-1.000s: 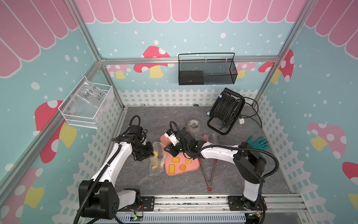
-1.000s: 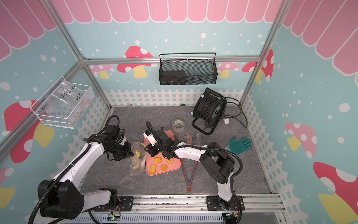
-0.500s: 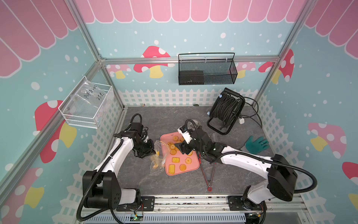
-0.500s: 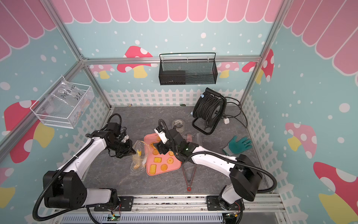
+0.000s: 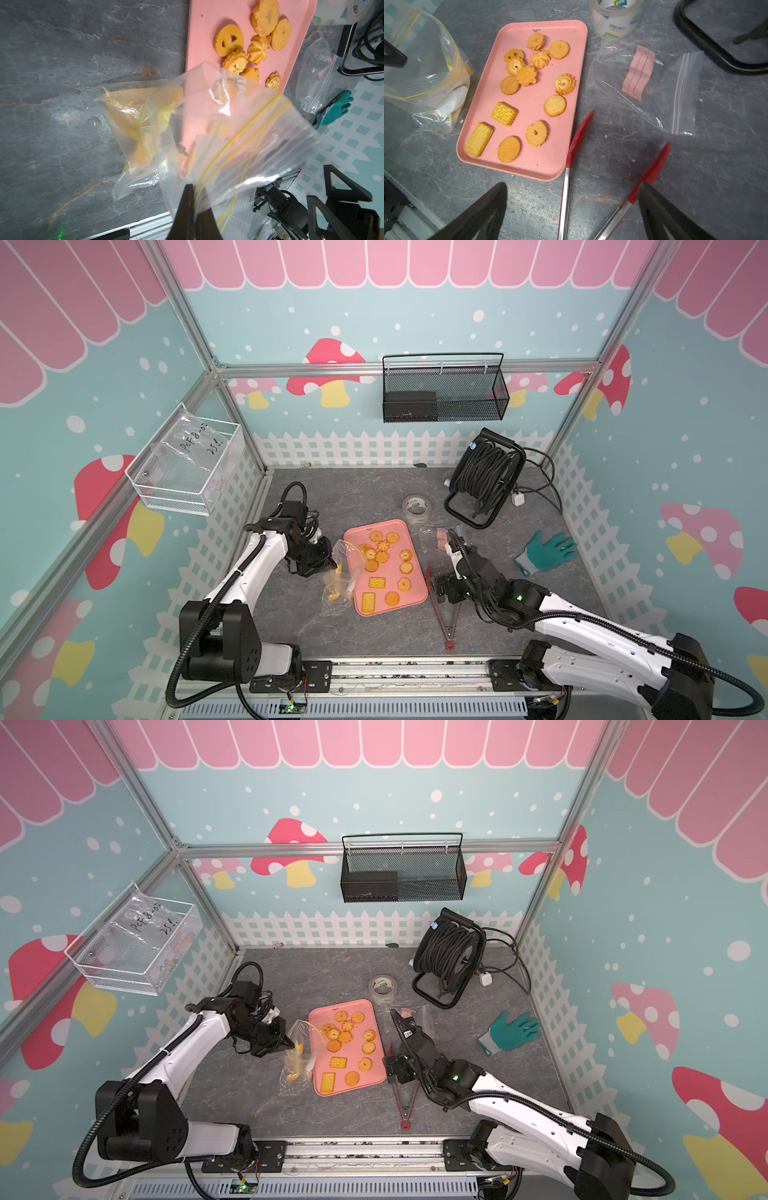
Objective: Put the cookies into a resealable bag to prevent moisture
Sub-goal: Pick up the clamp from the center of the board.
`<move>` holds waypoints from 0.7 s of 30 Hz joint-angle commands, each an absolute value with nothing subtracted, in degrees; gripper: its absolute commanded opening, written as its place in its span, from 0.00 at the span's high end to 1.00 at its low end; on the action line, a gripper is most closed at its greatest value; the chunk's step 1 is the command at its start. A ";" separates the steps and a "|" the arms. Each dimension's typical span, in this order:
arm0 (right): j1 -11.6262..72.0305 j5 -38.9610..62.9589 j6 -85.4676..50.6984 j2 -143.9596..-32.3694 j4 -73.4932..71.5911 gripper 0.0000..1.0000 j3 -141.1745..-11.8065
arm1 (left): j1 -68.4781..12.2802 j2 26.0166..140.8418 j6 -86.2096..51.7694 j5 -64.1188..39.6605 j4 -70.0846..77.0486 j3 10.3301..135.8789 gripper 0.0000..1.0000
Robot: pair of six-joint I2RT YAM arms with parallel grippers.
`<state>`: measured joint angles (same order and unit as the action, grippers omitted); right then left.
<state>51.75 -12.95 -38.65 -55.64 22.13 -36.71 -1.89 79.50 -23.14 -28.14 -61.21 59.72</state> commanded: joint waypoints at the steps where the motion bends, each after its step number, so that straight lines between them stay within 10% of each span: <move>1: 52.05 -12.39 -45.60 -54.58 26.41 0.00 -32.60 | -1.63 79.68 -21.72 -29.16 -61.01 60.92 0.99; 21: 59.99 -8.64 -52.03 -59.63 17.97 0.00 -22.95 | -1.72 84.85 -18.70 -28.13 -63.24 64.12 0.99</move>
